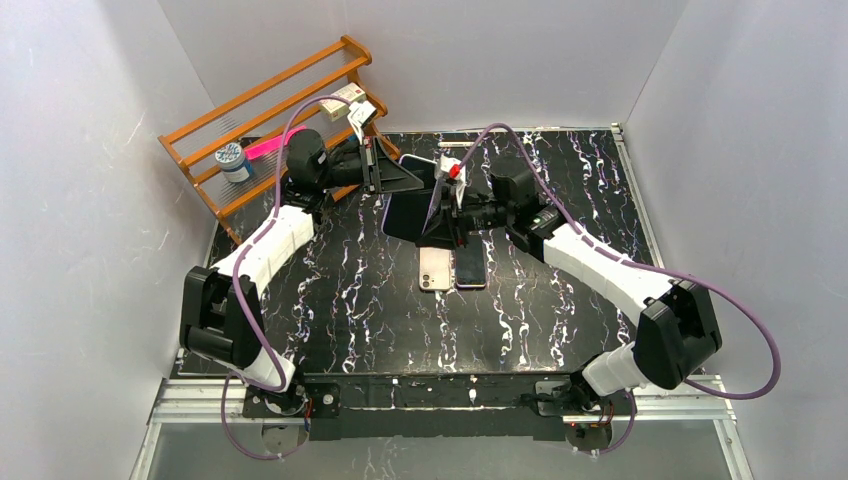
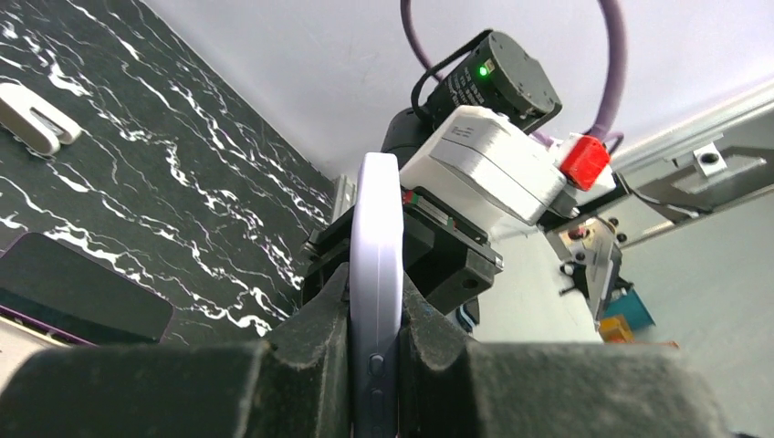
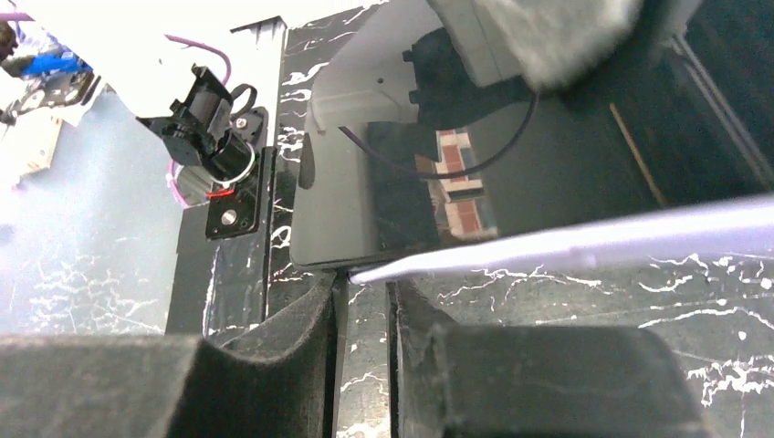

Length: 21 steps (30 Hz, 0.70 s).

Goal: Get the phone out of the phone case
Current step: Remove the phone case from the phone.

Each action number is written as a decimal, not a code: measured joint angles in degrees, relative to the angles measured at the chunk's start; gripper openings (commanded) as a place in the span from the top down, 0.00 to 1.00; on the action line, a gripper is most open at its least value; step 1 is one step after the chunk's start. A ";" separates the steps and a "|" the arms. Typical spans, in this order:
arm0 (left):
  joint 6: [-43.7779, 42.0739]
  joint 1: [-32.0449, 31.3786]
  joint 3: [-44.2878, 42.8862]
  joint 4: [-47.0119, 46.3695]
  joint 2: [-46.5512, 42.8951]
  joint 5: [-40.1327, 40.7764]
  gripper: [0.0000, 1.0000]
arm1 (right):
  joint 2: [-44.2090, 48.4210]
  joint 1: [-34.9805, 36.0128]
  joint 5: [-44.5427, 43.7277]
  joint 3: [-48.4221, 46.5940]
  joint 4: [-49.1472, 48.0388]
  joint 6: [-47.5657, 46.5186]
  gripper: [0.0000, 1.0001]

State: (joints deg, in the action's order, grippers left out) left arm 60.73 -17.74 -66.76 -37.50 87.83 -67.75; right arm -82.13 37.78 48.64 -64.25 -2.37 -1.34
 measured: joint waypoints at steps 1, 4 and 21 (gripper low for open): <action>-0.04 0.00 0.26 -0.31 0.00 0.68 1.00 | 0.00 -0.63 0.02 0.85 -1.55 1.64 0.99; 0.00 0.00 1.14 -1.07 -0.02 3.26 1.00 | -0.02 -1.99 -0.07 2.21 -4.17 6.93 0.95; 3.37 -1.33 11.06 -4.52 -5.14 22.01 1.00 | 10.78 -3.72 -12.11 11.45 -8.37 23.63 0.40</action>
State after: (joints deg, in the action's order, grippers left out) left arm 64.10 -19.07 -55.70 -42.02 82.70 -45.74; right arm -71.35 34.06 36.53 -52.80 -10.74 22.28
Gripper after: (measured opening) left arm 0.129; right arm 0.584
